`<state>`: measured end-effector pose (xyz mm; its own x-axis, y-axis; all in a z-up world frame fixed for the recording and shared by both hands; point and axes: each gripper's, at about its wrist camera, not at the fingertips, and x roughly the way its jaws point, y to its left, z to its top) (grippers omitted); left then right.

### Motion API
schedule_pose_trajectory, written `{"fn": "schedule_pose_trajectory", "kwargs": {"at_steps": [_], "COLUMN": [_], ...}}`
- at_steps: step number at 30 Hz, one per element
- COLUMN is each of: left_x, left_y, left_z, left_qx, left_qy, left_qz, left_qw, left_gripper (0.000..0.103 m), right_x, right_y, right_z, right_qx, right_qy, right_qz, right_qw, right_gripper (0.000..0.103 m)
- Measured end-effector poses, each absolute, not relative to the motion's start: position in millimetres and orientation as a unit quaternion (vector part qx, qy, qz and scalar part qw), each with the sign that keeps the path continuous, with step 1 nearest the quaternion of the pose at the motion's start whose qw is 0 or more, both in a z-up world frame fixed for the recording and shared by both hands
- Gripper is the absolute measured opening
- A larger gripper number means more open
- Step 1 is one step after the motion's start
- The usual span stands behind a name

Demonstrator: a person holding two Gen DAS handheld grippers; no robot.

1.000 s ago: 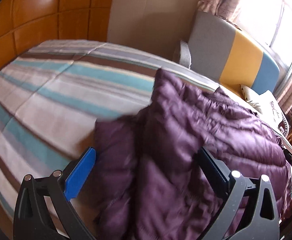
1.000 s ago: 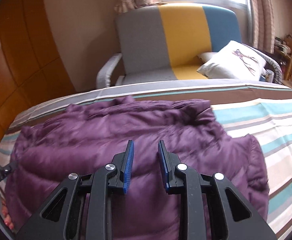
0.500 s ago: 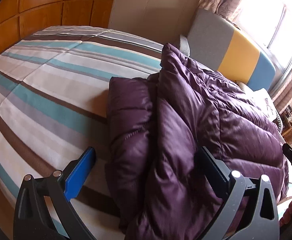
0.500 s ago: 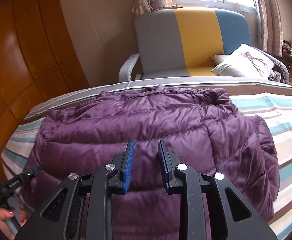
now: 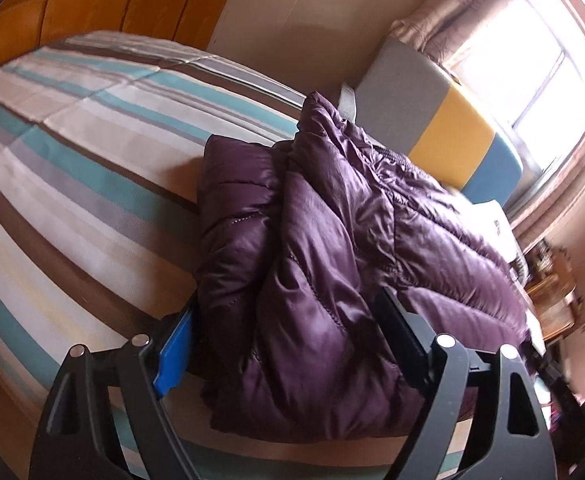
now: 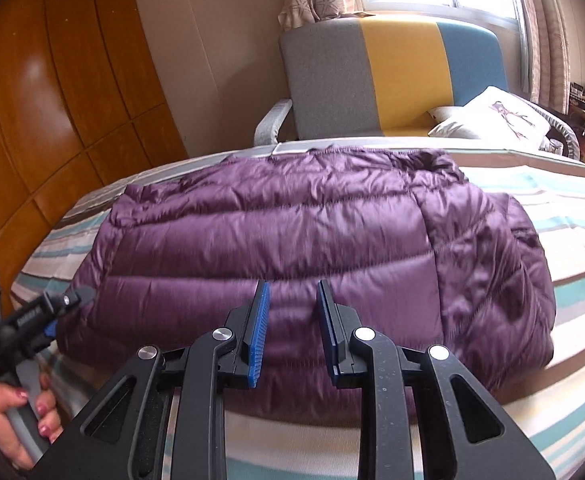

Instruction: Fold large clothes

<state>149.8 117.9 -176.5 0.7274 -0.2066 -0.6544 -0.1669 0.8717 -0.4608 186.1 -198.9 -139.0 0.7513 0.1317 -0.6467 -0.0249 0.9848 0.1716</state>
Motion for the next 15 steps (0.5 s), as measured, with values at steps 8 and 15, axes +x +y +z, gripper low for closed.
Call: {"fn": "schedule_pose_trajectory", "kwargs": {"at_steps": [8, 15], "left_x": [147.5, 153.3], "left_y": [119.8, 106.8], "left_z": [-182.7, -184.1], "left_qx": [-0.282, -0.239], "left_qy": [0.356, 0.363], "left_qz": [-0.020, 0.022], "left_qw": [0.891, 0.900], "left_gripper": [0.078, 0.072], "right_x": [191.9, 201.1], "right_y": [-195.4, -191.2], "right_z": [-159.3, -179.5], "right_qx": [0.048, 0.024], "right_qy": [0.374, 0.399], "right_qz": [0.039, 0.042], "right_qw": [0.925, 0.916], "right_gripper": [0.025, 0.025]}}
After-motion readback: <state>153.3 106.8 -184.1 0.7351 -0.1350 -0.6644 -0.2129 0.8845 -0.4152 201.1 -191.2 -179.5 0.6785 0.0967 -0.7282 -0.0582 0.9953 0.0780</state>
